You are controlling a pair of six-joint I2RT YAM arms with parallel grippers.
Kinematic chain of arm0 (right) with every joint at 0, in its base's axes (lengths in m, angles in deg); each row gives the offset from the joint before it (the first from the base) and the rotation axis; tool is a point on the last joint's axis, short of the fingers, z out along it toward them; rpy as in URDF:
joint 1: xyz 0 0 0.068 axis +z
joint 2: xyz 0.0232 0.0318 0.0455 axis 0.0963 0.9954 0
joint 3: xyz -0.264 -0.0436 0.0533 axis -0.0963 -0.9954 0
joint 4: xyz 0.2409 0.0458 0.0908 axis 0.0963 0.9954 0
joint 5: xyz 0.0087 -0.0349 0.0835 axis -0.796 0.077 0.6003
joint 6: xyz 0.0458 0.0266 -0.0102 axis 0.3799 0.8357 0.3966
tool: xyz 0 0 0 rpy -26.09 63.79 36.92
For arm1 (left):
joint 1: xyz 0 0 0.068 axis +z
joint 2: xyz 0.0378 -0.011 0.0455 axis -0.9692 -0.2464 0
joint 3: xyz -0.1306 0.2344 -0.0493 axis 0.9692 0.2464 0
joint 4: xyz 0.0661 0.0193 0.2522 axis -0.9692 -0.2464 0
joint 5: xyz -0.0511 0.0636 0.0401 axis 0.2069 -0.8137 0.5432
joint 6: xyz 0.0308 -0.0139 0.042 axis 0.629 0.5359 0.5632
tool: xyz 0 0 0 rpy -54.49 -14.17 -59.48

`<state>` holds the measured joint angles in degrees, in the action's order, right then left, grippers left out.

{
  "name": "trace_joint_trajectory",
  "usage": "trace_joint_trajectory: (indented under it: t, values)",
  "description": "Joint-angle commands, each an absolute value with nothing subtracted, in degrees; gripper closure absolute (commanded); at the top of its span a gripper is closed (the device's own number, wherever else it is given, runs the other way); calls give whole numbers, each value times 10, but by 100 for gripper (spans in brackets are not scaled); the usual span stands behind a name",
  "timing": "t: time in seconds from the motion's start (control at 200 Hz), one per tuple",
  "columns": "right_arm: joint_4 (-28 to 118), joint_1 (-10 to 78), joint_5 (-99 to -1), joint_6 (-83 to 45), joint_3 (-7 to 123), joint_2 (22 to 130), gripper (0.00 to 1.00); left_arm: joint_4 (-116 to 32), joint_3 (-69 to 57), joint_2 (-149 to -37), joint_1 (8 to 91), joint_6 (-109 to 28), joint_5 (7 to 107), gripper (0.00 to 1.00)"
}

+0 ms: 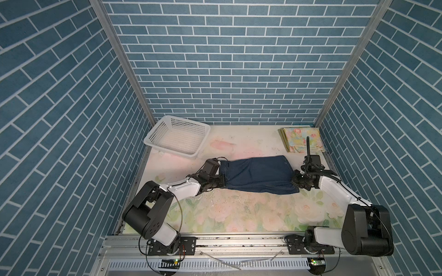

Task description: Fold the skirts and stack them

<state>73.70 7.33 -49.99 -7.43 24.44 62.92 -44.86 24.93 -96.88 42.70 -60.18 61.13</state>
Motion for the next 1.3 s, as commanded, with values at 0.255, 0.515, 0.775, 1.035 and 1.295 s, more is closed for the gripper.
trace_joint_trajectory:
  t: [0.255,0.515,0.775,1.035,1.295]
  values:
    - [738,37,-512,-80,218,625,100,-466,284,-952,437,-592,597,100]
    - [729,35,-514,-76,201,644,70,-392,318,-1048,436,-617,630,100]
    - [735,24,-520,-93,267,655,27,-450,278,-1011,436,-588,604,31]
    - [690,-2,-429,-104,304,758,23,-528,215,-1014,440,-554,575,14]
    - [655,-1,-401,-96,280,783,22,-517,210,-1012,456,-559,593,2]
